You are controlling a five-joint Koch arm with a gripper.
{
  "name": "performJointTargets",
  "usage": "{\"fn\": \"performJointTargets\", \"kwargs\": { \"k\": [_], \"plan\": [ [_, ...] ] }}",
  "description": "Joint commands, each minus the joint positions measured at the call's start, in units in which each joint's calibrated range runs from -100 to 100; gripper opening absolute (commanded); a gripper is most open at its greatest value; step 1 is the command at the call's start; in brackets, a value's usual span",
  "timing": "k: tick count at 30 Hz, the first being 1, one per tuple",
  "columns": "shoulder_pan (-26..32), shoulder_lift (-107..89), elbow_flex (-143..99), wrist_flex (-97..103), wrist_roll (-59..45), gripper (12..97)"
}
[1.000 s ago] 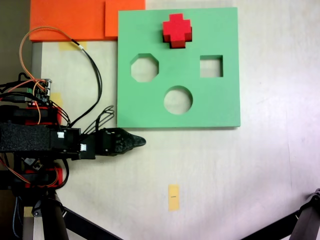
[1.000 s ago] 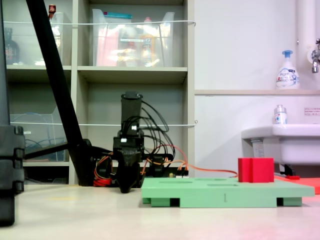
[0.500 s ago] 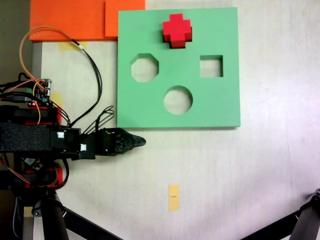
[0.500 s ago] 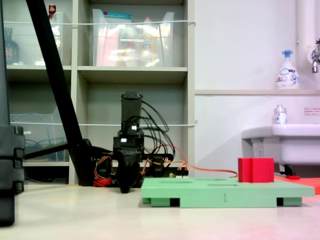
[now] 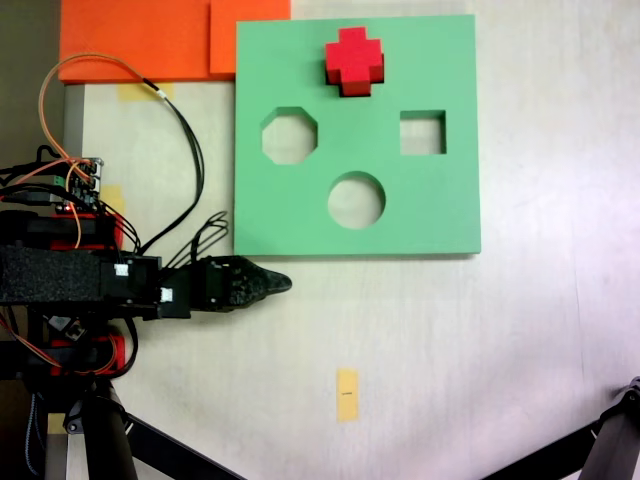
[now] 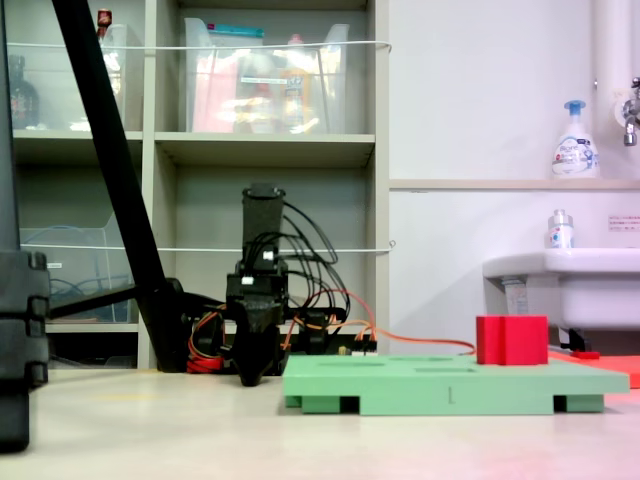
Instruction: Put the cross columnar block into the corresponding hole
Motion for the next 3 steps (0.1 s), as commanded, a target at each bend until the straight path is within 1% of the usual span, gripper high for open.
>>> {"fn": "performJointTargets", "kwargs": {
  "k": [1,3],
  "plan": [
    [0.24,-0.41,-1.18,-4.64,-0.1,48.7],
    [0.24,-0.41,-1.18,-4.64,-0.1,48.7]
  ]
}}
